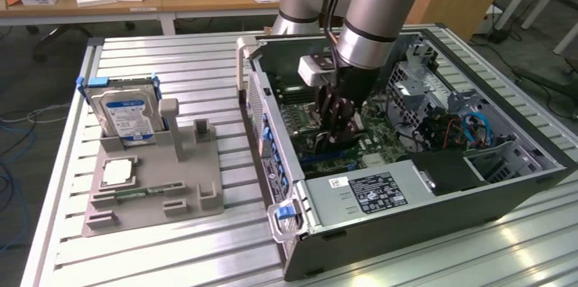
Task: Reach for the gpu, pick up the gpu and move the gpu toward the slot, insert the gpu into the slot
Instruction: 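Insert the gpu into the slot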
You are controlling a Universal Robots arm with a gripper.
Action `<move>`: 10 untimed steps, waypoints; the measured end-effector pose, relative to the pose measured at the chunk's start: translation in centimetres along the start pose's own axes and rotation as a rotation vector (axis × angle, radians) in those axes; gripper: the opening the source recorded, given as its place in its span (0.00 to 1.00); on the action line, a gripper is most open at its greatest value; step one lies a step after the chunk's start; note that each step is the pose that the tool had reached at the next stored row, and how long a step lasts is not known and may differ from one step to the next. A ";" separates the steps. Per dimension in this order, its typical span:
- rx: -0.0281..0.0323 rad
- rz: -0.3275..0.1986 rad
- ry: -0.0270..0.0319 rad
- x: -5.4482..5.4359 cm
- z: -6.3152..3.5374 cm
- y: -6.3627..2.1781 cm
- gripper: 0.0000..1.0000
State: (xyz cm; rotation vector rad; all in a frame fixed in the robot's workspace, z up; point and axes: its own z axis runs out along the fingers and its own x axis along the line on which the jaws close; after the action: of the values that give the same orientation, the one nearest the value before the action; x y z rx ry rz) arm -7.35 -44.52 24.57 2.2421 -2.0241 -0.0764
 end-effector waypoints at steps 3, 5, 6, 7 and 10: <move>0.0001 0.000 0.0001 0.0 0.00 0.00 0.30; 0.0000 0.000 -0.0005 0.0 -0.02 -0.01 0.30; 0.0000 0.000 -0.0003 0.0 -0.05 -0.02 0.30; -0.0001 0.000 -0.0002 0.0 -0.09 -0.02 0.30; 0.0001 0.000 -0.0005 0.0 -0.11 -0.02 0.30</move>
State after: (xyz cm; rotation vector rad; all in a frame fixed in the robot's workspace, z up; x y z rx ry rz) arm -7.32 -44.53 24.68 2.2423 -2.0246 -0.0769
